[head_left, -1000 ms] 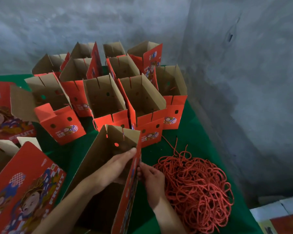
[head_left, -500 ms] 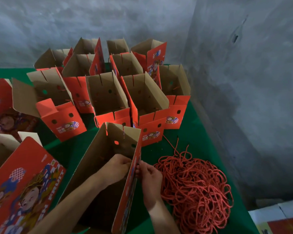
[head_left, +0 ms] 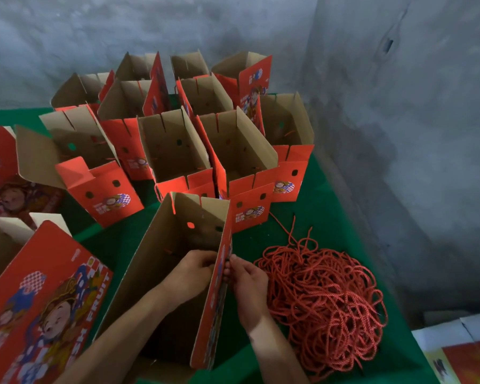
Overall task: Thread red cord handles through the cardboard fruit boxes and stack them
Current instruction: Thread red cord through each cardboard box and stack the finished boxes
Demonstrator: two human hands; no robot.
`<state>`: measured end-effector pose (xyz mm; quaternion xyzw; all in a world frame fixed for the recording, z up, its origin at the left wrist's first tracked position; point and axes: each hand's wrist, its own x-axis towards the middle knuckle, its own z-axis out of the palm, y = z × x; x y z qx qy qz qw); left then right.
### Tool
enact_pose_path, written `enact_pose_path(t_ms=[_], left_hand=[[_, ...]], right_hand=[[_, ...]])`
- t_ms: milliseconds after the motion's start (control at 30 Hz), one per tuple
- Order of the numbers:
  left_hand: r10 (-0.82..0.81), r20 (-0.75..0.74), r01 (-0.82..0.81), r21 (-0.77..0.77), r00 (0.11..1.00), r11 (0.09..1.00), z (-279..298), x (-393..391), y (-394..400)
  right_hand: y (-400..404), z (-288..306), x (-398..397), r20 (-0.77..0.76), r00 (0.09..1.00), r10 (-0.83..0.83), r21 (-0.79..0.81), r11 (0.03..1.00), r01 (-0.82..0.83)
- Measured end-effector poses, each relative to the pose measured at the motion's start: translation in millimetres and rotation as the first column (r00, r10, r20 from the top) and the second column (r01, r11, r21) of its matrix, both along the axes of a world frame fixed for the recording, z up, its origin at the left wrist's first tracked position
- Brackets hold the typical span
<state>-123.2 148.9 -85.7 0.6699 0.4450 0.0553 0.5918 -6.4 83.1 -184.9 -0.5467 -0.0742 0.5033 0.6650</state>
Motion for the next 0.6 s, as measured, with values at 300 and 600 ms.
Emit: enact_pose_path(t_ms=[300, 600], left_hand=[[0.168, 0.2, -0.158, -0.065, 0.965, 0.985, -21.2, -3.9, -14.3], [0.321, 0.446, -0.309, -0.101, 0.836, 0.946, -35.2, 5.3, -34.8]], right_hand=[[0.6, -1.5, 0.5, 0.11, 0.994, 0.029, -0.023, 0.999, -0.027], [12.2, 10.2, 3.3, -0.004, 1.0, 0.006, 0.02, 1.0, -0.006]])
